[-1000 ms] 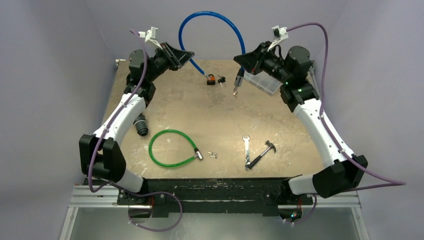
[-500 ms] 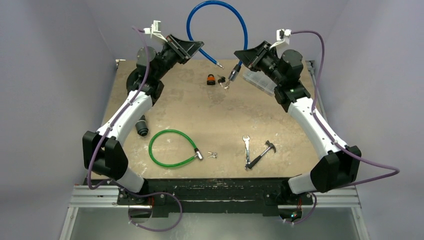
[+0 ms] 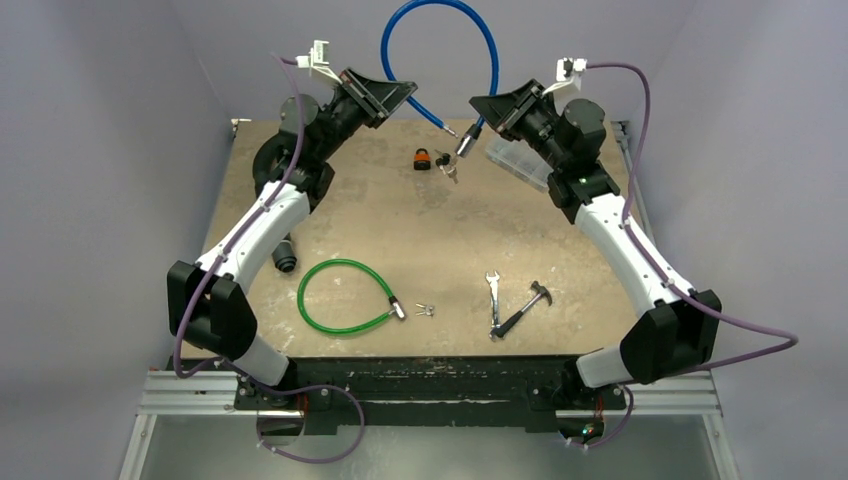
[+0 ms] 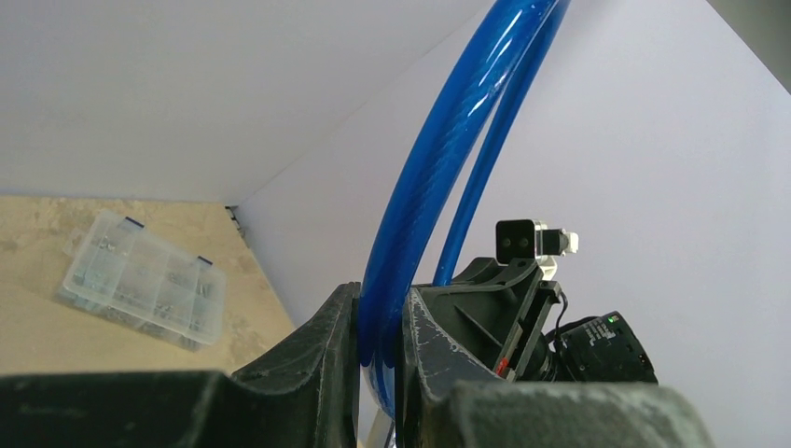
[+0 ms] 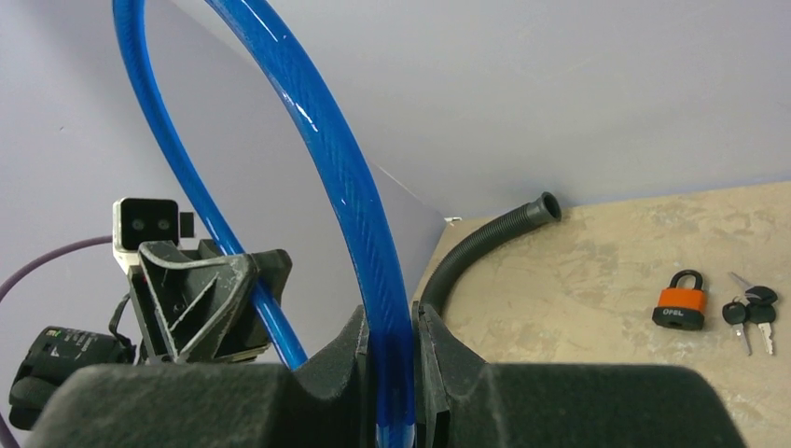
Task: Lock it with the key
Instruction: Lock the lock.
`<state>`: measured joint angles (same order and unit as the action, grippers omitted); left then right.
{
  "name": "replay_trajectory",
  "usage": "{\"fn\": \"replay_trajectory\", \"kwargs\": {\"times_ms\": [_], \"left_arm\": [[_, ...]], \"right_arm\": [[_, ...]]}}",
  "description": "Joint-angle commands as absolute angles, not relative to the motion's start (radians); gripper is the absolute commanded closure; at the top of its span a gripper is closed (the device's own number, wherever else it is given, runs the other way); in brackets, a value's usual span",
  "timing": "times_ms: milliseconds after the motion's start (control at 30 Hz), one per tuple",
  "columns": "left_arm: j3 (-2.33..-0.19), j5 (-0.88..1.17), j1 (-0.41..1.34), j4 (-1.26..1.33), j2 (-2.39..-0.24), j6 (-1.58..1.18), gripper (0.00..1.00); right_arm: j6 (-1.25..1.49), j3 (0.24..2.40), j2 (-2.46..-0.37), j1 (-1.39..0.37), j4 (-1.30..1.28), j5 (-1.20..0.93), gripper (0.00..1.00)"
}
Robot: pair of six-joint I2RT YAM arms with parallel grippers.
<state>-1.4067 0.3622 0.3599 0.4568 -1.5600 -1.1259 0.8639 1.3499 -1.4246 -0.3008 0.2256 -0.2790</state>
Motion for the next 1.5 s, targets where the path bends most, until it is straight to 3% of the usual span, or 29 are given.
{"fn": "replay_trajectory", "kwargs": {"times_ms": [0,900,1467], "left_arm": [[-1.471,0.367,0.372,0.575,-1.549,-1.149,1.00],[-1.451,0.360,0.391,0.548,-1.550,-1.065,1.00],[-1.412,0.251,0.409,0.518,-1.519,-0.970,1.00]], "right_arm": [[0.898,1.389,-1.438,-0.301,0.249,-0.247,1.00],[0.938,1.456,-1.476,-0.301,0.225,-0.257,1.00],[0.988,1.448,-1.487,-0.319,0.225,-0.333,1.00]]}}
